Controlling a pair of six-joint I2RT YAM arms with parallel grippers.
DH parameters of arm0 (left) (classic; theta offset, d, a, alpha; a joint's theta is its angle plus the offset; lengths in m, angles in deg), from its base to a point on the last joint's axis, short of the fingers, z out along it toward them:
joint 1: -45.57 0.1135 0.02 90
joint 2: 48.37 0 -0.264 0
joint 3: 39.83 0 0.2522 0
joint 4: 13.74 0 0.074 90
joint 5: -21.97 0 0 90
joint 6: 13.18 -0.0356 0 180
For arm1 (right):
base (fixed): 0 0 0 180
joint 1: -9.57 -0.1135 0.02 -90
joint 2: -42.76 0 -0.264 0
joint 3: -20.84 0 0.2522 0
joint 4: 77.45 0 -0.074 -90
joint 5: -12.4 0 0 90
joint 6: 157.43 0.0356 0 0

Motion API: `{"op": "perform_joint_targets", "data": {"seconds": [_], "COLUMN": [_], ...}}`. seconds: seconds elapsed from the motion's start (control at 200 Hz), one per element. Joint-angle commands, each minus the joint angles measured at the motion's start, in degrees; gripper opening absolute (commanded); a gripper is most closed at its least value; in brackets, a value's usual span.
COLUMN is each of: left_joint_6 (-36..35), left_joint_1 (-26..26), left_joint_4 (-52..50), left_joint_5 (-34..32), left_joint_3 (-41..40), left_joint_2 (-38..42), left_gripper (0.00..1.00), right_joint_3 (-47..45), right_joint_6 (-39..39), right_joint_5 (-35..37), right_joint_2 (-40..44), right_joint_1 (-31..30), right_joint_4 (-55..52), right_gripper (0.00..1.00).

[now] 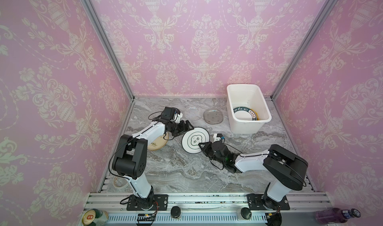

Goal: Place the plates into the plastic bin on the countertop
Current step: Pass the plate, then move the plastic bin to the center of the table.

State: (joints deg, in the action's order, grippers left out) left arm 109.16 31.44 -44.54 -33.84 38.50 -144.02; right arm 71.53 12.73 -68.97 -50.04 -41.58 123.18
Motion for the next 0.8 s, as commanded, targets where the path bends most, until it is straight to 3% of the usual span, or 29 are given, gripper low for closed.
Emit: {"op": "perform_joint_targets", "data": {"seconds": [0.0, 0.29, 0.43, 0.625, 0.796], "left_joint_6": [8.0, 12.8, 11.7, 8.3, 7.0], "left_joint_1": [-0.5, -2.4, -5.5, -11.3, -15.5], "left_joint_4": [5.8, 3.5, -2.3, -9.2, -13.9], "left_joint_5": [-6.4, -13.2, -12.7, -13.2, -13.9], "left_joint_3": [0.2, 8.3, 16.9, 26.1, 33.2], "left_joint_2": [6.0, 11.5, 8.8, 3.7, -1.9], "left_gripper": [0.88, 0.88, 0.88, 0.88, 0.87], "right_joint_3": [5.9, 12.2, 18.7, 34.7, 45.9], "right_joint_6": [-10.2, -22.9, -31.6, -43.6, -50.6], "right_joint_5": [0.0, 0.0, -4.3, -14.3, -19.9], "right_joint_2": [8.5, 28.1, 33.9, 32.5, 26.5], "right_joint_1": [0.3, 6.5, 15.3, 31.0, 40.3], "right_joint_4": [-24.9, -54.4, -66.1, -76.5, -80.1], "right_gripper": [0.0, 0.0, 0.0, 0.0, 0.0]}}
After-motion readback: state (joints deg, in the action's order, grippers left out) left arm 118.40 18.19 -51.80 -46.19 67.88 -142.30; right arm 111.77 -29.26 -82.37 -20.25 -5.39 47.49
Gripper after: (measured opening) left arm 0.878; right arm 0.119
